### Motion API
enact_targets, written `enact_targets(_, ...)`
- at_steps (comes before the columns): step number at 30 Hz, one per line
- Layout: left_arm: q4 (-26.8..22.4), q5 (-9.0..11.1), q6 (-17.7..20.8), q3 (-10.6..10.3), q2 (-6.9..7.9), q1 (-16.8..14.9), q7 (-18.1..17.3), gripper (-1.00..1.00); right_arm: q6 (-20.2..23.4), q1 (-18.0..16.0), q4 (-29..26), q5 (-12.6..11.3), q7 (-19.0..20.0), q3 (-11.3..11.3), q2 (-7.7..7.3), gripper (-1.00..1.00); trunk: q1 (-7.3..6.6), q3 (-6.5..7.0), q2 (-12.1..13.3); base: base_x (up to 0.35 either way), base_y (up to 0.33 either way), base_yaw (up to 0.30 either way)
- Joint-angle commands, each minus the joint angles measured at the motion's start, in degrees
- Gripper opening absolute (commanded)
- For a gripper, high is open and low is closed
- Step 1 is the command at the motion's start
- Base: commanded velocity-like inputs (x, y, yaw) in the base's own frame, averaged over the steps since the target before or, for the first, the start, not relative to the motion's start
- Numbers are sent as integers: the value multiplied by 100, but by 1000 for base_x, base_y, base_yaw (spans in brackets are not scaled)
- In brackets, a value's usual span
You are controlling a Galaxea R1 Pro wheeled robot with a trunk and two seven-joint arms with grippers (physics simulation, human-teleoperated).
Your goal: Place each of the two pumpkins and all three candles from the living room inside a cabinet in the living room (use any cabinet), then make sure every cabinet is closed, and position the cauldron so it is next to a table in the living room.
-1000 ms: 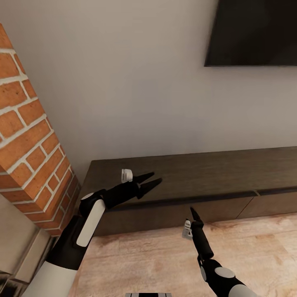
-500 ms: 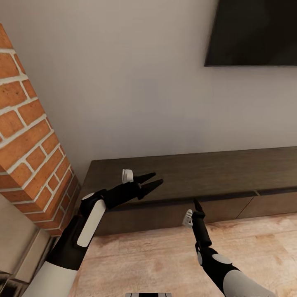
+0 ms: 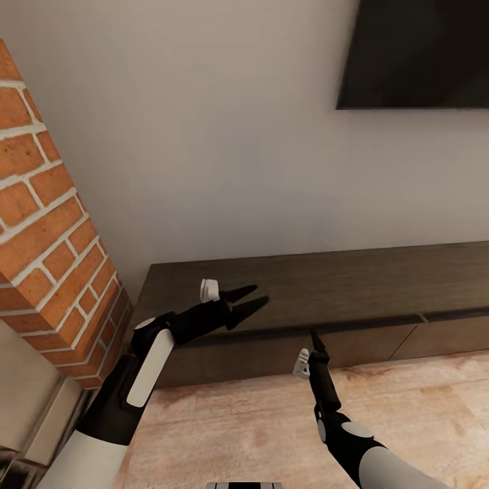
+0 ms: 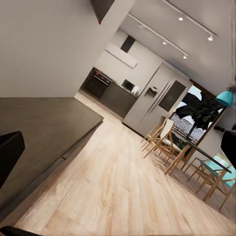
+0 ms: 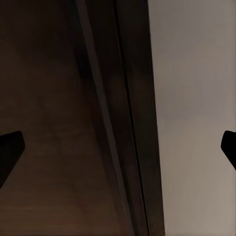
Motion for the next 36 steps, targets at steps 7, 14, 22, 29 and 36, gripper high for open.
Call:
enact_targets(7,45,-6,-8,-12,-19,0,-167,100,15,1,21,15,-1,17,26,100,0,0,0,0,0,0)
enact_targets(14,58,-3,-3,-13,-30,0,-172,100,4,1,21,16,-1,20,28,100,0,0,0,0,0,0)
enact_targets(22,84,-6,0,-13,-63,0,-175,100,-12,1,18,12,-1,20,19,100,88,-72,-160,0,0,0)
enact_targets(29,76,-4,1,-6,-59,0,-177,100,-19,0,14,3,-4,22,12,100,93,-116,-163,0,0,0)
enact_targets(36,58,0,1,-2,-40,0,-181,100,56,-3,-11,64,2,128,31,100,93,-116,-163,0,0,0)
